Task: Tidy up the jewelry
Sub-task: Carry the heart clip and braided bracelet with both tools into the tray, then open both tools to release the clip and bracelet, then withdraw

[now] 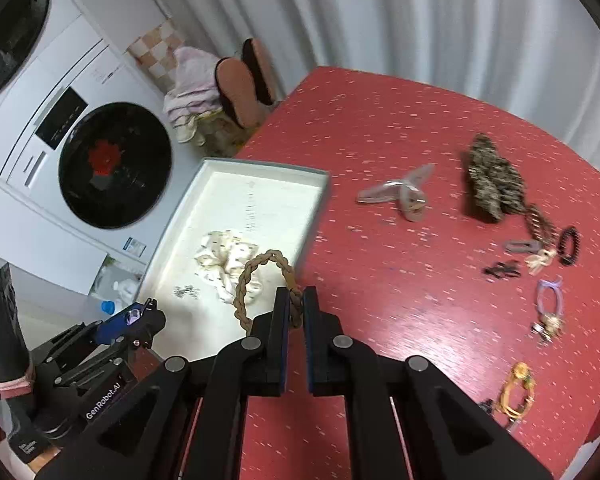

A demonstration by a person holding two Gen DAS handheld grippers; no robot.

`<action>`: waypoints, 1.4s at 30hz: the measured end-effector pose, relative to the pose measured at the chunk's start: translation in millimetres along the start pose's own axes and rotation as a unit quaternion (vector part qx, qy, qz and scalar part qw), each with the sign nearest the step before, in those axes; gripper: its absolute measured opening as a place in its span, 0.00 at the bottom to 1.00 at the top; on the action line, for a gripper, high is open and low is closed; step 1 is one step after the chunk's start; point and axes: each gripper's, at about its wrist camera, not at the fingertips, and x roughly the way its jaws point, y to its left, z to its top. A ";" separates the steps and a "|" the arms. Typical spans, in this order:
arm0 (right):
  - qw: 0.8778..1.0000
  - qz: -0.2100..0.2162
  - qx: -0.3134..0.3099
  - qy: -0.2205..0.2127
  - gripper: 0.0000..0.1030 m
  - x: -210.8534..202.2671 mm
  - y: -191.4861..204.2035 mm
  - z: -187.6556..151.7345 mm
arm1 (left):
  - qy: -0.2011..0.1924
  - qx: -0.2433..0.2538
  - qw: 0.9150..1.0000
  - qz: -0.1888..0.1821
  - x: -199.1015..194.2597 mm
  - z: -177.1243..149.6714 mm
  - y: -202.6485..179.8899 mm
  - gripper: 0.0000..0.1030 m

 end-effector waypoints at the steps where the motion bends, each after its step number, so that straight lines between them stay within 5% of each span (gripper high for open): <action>1: 1.000 0.001 -0.003 0.001 0.07 4.2 3.8 2.3 | 0.001 -0.004 1.000 0.004 3.6 0.9 6.1 0.27; 24: 0.999 -0.013 0.003 0.040 0.07 136.9 22.1 62.8 | 0.035 -0.029 0.998 0.034 104.0 34.3 46.4 0.27; 42: 0.995 -0.005 0.029 0.093 0.08 177.9 6.0 64.9 | 0.037 0.003 0.997 0.067 119.7 39.0 41.5 0.28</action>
